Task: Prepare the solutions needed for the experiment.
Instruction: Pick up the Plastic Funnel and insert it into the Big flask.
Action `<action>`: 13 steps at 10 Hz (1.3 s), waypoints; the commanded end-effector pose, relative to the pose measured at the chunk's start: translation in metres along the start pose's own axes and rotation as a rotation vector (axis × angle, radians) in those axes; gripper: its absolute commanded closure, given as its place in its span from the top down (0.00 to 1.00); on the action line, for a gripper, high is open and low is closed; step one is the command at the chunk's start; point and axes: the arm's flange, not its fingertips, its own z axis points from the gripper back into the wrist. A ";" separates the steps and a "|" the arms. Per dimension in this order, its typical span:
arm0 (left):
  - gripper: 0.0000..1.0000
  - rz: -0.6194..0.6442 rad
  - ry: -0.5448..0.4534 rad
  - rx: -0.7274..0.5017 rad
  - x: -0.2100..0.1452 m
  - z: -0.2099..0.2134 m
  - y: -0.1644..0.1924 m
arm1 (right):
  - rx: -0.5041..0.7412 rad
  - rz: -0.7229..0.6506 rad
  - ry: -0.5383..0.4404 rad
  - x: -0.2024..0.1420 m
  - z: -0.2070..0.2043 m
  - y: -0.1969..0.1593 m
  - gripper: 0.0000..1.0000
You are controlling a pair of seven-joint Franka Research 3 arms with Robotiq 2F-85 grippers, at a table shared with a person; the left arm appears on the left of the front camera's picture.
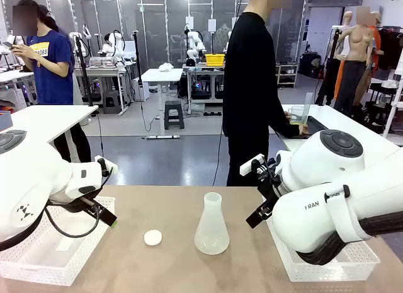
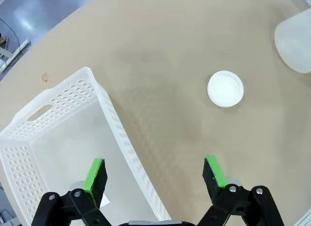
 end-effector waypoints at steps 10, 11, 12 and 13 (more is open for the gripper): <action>1.00 0.000 0.000 0.000 0.000 0.000 0.000 | 0.000 0.000 0.000 0.000 0.000 0.000 1.00; 1.00 0.000 0.000 0.000 0.000 0.000 0.000 | 0.000 0.000 0.000 0.000 0.000 0.000 1.00; 1.00 0.000 0.000 0.000 0.000 0.000 0.000 | 0.000 0.000 0.000 0.000 0.000 0.000 1.00; 1.00 0.000 0.000 0.000 0.000 0.000 0.000 | 0.000 0.000 0.000 0.000 0.000 0.000 1.00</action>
